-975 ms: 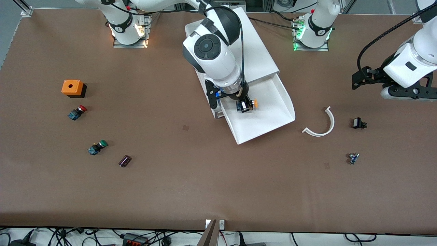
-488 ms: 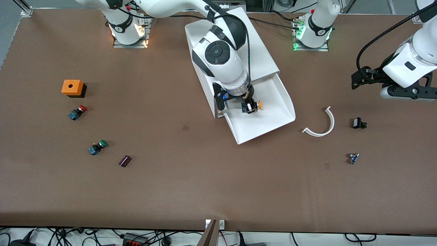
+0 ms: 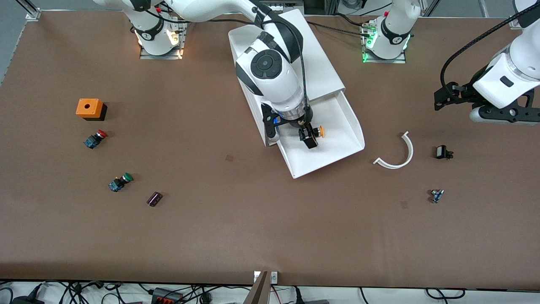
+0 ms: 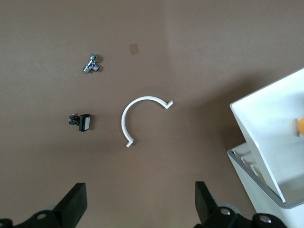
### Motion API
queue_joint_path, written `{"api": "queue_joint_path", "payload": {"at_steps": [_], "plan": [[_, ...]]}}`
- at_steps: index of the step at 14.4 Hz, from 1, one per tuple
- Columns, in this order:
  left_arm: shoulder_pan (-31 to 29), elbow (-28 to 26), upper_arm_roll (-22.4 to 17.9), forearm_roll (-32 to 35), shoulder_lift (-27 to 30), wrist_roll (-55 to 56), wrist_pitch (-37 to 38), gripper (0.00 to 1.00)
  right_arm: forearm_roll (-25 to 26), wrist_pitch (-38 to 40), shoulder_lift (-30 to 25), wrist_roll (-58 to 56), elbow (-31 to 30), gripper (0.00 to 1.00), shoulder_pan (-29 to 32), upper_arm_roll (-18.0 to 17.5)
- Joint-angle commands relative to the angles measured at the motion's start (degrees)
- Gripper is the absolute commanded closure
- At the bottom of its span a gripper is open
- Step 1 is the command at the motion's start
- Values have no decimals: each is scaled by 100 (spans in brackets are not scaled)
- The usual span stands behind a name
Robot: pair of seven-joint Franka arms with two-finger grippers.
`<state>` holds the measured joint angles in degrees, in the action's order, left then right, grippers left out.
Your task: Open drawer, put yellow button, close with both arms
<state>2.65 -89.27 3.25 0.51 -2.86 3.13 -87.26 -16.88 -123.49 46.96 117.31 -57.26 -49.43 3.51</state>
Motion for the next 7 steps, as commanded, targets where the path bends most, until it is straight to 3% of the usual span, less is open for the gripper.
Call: {"api": "queue_joint_path", "payload": {"at_steps": [1, 4, 7], "plan": [[26, 156, 9, -199, -118, 91, 51, 0, 79, 430, -108, 204, 372, 0, 30, 89], [-45, 409, 0, -517, -285, 388, 77, 0, 53, 536, -327, 265, 479, 0, 249, 106], [34, 560, 9, -675, -478, 1441, 60, 0, 44, 1123, -564, 179, 479, 0, 653, 89]]}}
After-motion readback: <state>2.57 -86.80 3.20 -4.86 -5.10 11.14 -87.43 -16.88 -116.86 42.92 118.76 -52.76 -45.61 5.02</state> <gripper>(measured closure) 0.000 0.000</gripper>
